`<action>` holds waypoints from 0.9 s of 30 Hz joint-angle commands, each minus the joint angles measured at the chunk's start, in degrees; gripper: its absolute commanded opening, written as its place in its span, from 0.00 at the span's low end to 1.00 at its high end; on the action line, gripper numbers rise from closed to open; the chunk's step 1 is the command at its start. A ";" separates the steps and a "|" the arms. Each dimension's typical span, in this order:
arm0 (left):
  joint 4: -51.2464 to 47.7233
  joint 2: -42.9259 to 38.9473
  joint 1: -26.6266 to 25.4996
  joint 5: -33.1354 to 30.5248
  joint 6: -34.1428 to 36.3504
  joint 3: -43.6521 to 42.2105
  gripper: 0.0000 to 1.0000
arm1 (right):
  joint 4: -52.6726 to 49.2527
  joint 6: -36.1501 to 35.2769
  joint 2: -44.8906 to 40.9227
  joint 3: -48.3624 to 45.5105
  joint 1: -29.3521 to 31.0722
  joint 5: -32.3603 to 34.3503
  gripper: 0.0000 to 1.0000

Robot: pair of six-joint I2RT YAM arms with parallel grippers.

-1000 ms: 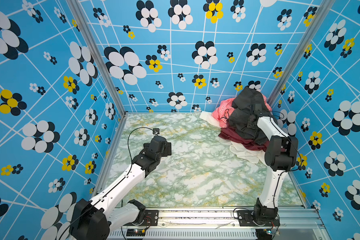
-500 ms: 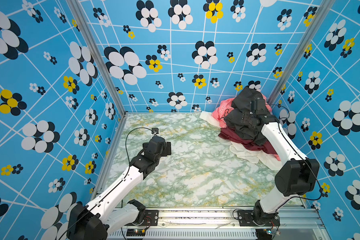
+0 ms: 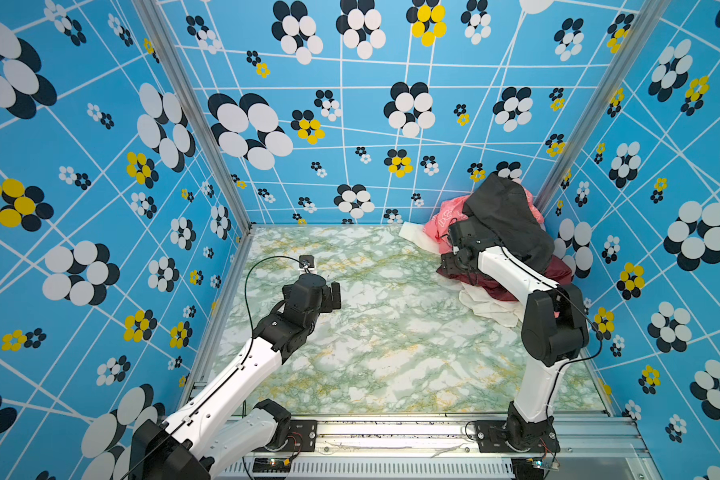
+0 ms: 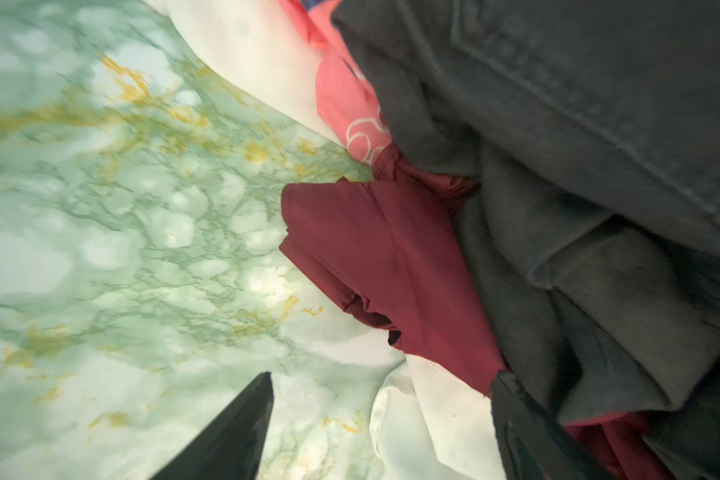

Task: Pick out a specific cloth from the pile

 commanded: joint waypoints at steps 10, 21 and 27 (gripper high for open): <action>-0.34 2.47 -0.30 -0.55 -0.40 -0.22 0.99 | -0.94 -3.76 9.47 9.71 -0.15 2.49 0.87; -0.09 4.15 -0.29 -0.53 -0.03 0.57 0.99 | -1.95 -6.69 15.97 12.52 -0.15 6.03 0.87; -0.07 4.70 -0.25 -0.62 -0.01 0.83 0.99 | -1.40 -7.98 17.93 12.00 -0.19 7.94 0.84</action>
